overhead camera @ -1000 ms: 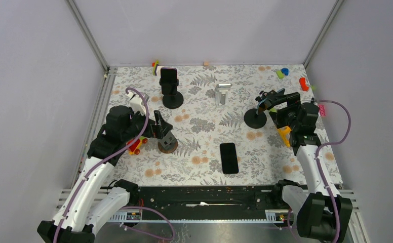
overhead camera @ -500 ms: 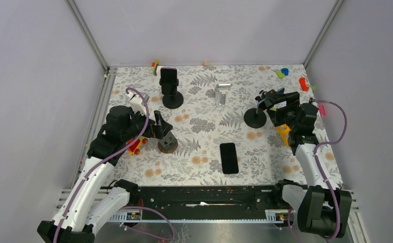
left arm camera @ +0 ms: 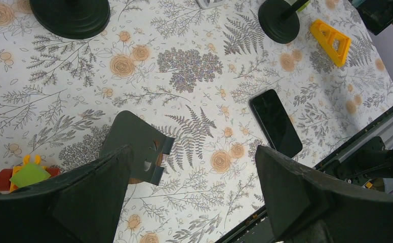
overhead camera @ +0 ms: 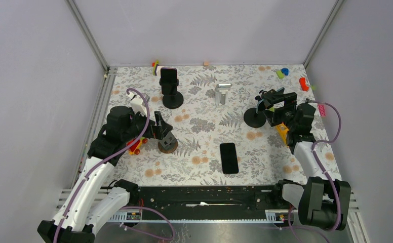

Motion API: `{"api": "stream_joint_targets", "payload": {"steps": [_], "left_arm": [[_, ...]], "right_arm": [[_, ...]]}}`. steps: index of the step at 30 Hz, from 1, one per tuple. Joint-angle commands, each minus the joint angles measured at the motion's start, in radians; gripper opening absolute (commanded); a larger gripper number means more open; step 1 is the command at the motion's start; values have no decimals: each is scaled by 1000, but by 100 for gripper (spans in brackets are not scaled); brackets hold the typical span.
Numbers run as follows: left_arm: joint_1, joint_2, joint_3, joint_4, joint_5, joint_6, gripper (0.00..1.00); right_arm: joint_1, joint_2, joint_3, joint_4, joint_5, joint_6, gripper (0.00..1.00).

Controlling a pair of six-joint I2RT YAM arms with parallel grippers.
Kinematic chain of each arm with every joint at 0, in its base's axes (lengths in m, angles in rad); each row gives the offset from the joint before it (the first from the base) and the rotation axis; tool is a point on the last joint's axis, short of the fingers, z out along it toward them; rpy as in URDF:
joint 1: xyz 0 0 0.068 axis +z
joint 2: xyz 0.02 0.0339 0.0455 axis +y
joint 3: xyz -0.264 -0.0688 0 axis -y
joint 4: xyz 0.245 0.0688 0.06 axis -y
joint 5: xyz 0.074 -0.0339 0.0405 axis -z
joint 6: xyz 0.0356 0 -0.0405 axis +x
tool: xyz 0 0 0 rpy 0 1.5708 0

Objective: Remove the phone from the phone stand
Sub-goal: Pick up the phone stand with the phone at the center of the board.

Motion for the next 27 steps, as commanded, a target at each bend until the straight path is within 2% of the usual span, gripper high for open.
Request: {"api": "stream_joint_targets", "payload": {"steps": [1,15,27], "left_arm": [[0,-12,-2,32,14,12,99],[0,-2,-1,32,17,9,99],[0,5,2,34,20,7,99]], "right_arm": [[-2,24,-16,58,-22,35,100],[-1,27,-67,155,-32,167,98],[8,-32,-69,128,-27,209,95]]}}
